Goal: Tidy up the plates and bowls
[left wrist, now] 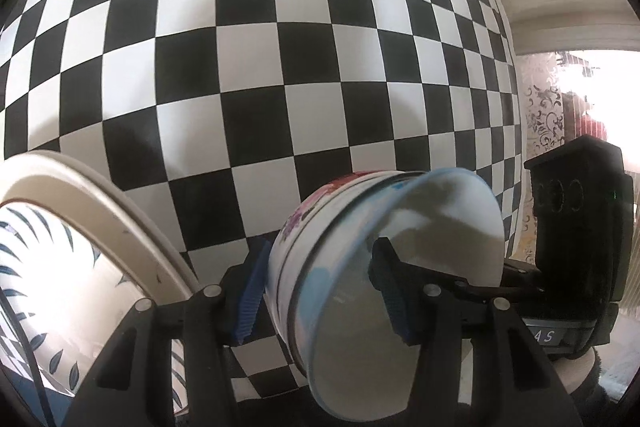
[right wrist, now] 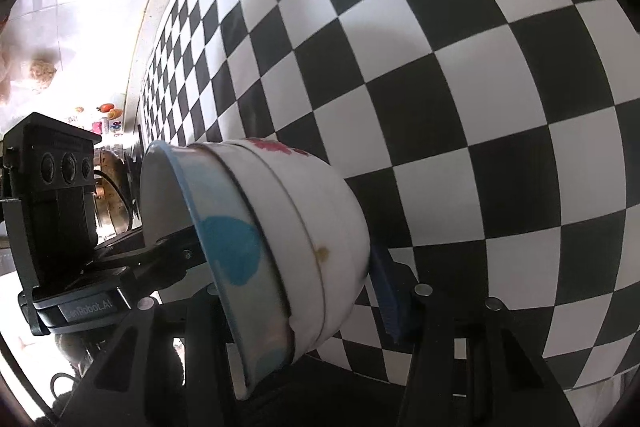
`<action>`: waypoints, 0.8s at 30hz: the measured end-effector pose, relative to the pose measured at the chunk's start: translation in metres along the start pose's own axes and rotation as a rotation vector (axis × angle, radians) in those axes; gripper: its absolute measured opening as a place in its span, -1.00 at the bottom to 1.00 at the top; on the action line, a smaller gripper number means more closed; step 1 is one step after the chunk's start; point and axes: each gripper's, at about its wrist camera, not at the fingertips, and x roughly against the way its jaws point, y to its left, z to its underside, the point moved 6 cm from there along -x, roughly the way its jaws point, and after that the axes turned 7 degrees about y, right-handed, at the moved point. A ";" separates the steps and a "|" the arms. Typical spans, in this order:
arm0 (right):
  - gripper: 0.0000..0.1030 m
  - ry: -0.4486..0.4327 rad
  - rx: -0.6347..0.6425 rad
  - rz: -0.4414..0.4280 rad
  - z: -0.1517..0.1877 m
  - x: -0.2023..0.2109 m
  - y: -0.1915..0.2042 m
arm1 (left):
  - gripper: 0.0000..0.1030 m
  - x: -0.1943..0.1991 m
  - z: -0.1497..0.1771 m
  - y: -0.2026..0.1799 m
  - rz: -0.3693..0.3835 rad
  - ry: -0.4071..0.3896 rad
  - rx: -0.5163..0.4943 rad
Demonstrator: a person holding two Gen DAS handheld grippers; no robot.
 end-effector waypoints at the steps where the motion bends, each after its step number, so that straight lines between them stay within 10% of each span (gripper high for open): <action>1: -0.01 0.000 0.009 0.004 0.001 0.000 0.004 | -0.05 0.002 0.001 -0.001 0.000 -0.006 -0.001; 24: -0.01 -0.011 0.161 0.035 0.000 -0.008 0.116 | -0.05 0.085 0.027 0.035 0.002 -0.116 0.037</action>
